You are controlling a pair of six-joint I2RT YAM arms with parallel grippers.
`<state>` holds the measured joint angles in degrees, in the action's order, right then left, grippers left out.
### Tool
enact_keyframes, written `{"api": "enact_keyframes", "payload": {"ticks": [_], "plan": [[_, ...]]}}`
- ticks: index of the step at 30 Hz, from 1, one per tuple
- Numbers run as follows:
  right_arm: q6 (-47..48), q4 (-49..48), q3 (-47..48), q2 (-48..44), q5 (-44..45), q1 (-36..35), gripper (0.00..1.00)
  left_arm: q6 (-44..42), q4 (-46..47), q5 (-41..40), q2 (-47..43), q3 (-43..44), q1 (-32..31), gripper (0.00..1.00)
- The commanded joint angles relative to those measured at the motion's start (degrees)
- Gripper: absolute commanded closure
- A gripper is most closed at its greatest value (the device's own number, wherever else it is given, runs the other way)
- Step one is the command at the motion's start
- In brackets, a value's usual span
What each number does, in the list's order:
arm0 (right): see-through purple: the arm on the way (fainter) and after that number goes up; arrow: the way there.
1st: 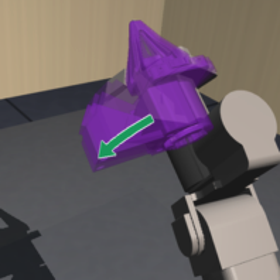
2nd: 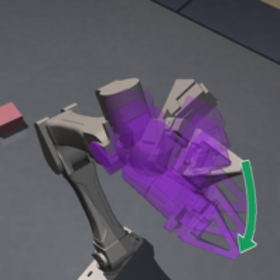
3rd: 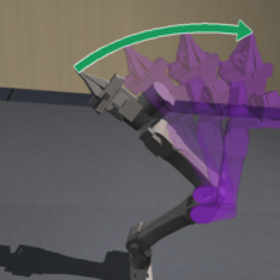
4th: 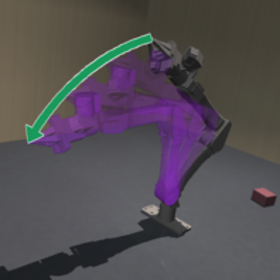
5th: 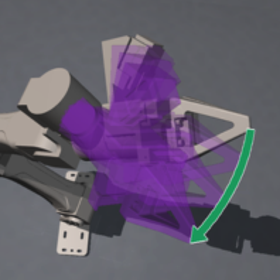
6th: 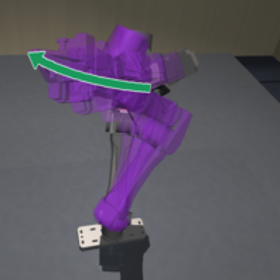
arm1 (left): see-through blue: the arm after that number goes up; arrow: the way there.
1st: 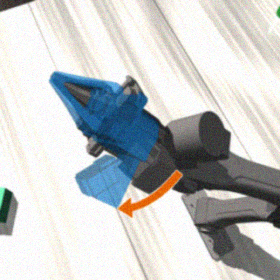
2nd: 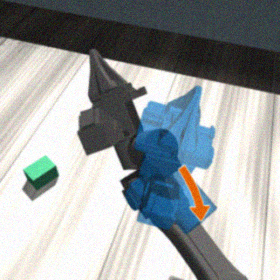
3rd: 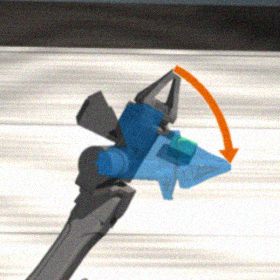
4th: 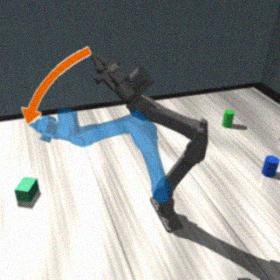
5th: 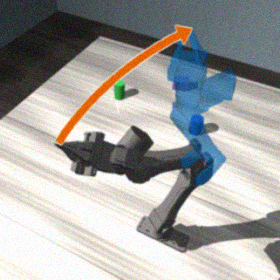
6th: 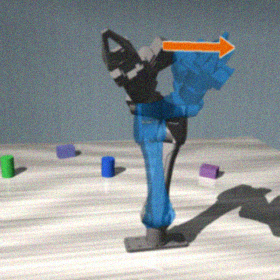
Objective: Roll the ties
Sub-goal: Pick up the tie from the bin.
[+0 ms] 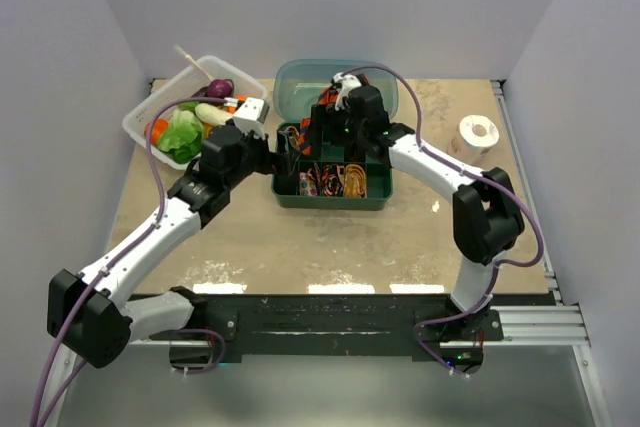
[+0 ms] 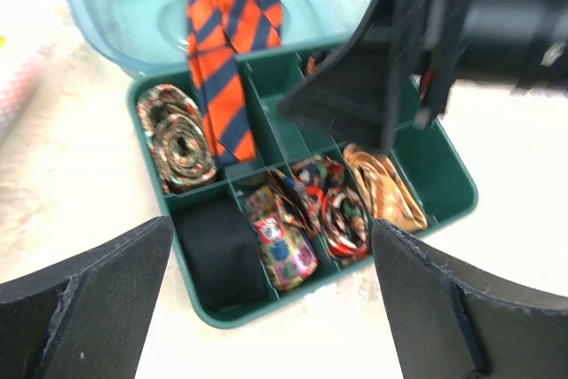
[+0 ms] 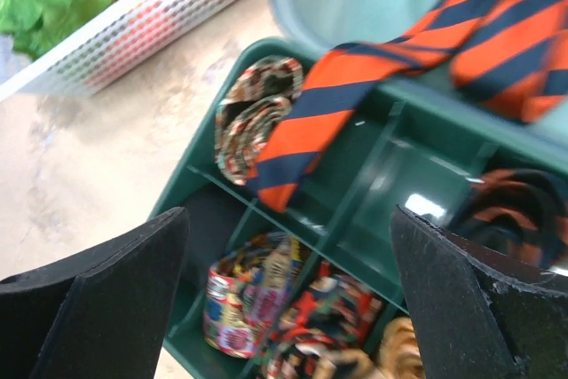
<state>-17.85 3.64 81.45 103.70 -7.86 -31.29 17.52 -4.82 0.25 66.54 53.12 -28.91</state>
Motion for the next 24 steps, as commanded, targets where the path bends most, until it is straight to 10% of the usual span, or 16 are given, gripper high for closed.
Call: {"api": "enact_keyframes", "payload": {"ticks": [1,9,17,24], "plan": [[-2.72,0.94,3.54,1.33,-4.01,-0.79,0.01,-0.29,0.87,-3.68,1.39,1.19,0.69,0.00],[-1.85,3.13,6.53,2.21,-3.75,-0.70,0.01,1.01,-0.28,-0.61,11.21,9.18,2.01,0.00],[-2.36,6.12,1.54,-3.67,3.46,1.49,0.01,13.84,11.82,26.71,24.75,11.39,13.07,0.02],[-4.04,4.54,-6.47,-10.71,1.62,8.78,0.01,16.40,11.85,33.93,34.70,16.92,14.76,0.19]]}}
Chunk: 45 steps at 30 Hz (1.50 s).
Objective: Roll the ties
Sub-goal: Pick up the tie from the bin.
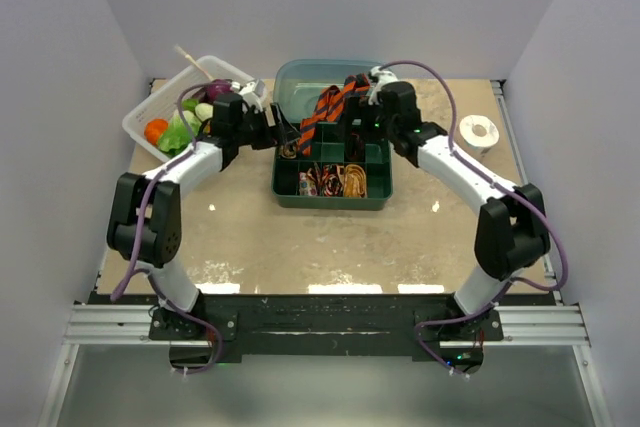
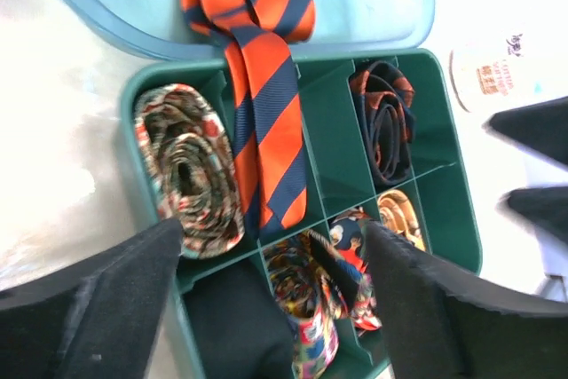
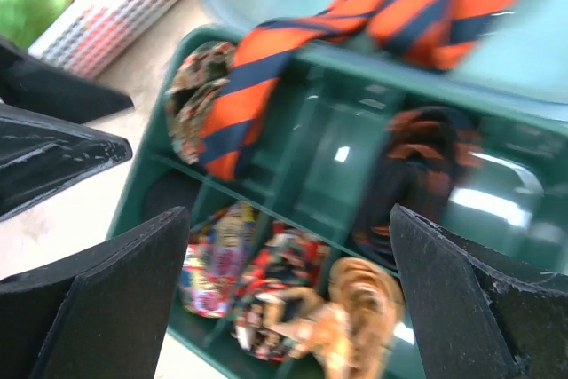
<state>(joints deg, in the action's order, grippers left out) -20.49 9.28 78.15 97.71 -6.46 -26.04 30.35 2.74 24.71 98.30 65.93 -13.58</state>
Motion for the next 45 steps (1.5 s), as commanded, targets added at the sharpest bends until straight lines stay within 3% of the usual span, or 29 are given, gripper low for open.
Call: {"api": "enact_keyframes", "payload": {"ticks": [1,2,5,15,28,39,45], "plan": [[-1.48,-1.10,-3.79,-5.33,0.04,4.24,0.01,3.84,4.29,9.92,3.82,4.73,-0.57,0.21],[-1.48,-1.10,-4.84,-6.38,0.04,5.20,0.01,4.10,4.90,10.44,5.48,4.91,-0.57,0.27],[-1.13,-0.84,-6.07,-7.62,0.31,6.26,0.01,4.19,5.08,10.54,7.68,5.35,-0.57,0.33],[-0.87,-0.23,-7.05,-8.50,0.74,6.79,0.01,0.07,0.16,8.43,12.53,8.95,-1.44,0.40],[-0.95,-0.22,-7.22,-8.33,0.31,6.97,0.01,-1.34,-1.60,7.90,13.76,9.39,-2.06,0.66],[-0.87,0.47,-6.78,-7.63,-3.21,6.97,0.01,-0.82,-1.51,10.45,11.83,10.53,-1.80,0.99],[-0.78,0.57,-6.69,-7.27,-4.17,6.97,0.01,-2.13,-2.65,9.13,11.21,11.85,-1.71,0.92]]}}
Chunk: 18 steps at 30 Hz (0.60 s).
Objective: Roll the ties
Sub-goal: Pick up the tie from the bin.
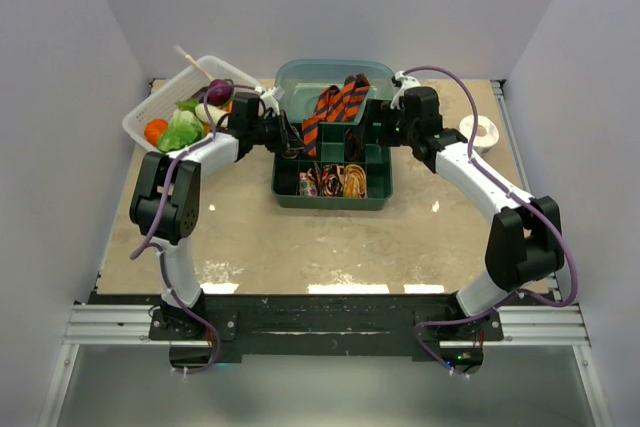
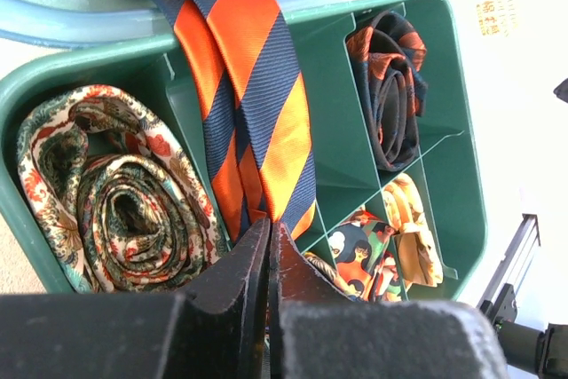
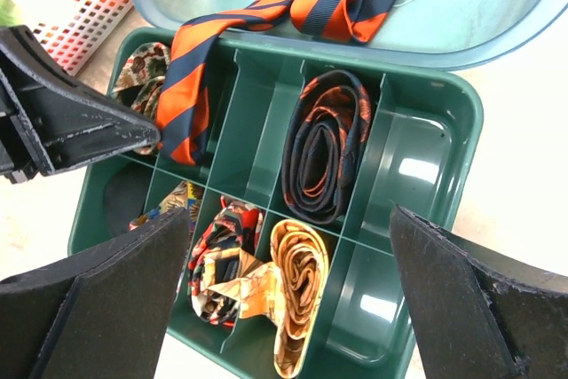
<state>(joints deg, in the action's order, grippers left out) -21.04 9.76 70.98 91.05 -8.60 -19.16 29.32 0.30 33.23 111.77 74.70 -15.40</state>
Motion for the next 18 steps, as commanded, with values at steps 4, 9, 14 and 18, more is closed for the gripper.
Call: {"api": "enact_keyframes", "payload": {"ticks": [4,9,14,18], "plan": [[-0.32,0.08,0.48,-0.08,-2.91,0.09,0.01,-1.20,-0.21,0.52,-2.08,3.26,0.11,1.00],[-0.32,0.00,0.56,0.62,-4.84,0.09,0.01,-1.11,-0.21,1.92,-2.96,3.44,0.19,1.00],[-0.93,-1.49,0.91,2.29,-11.17,-0.09,0.01,-0.67,-4.59,4.38,-4.19,5.28,0.72,1.00],[-0.94,-2.29,1.53,3.44,-12.76,-1.67,0.01,0.38,-7.14,8.76,-4.98,6.95,1.25,1.00]]}}
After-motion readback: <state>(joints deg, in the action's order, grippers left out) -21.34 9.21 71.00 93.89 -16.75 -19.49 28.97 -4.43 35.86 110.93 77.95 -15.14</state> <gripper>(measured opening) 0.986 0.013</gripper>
